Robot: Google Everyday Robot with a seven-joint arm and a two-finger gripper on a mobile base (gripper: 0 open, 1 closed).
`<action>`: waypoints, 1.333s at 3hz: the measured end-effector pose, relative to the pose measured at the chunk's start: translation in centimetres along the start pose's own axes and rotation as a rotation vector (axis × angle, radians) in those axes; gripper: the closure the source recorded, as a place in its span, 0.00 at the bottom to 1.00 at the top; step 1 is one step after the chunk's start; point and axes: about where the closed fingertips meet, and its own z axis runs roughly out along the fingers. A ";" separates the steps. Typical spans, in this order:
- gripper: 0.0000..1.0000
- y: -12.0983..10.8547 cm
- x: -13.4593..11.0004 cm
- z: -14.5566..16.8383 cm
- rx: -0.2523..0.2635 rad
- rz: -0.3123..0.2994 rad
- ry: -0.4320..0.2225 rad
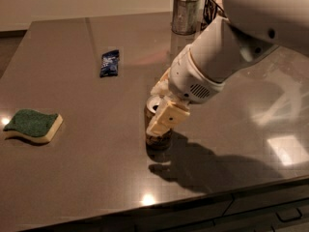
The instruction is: Move orange can near rxbar blueberry
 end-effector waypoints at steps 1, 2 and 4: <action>0.59 -0.5 -0.2 -0.3 -0.010 0.005 -0.009; 0.83 -1.9 -1.9 -0.9 -0.015 0.033 -0.035; 1.00 -7.0 -7.2 -0.7 0.017 0.090 -0.087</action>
Offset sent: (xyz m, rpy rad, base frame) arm 0.0394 0.0210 0.0409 0.0844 0.0528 -0.0504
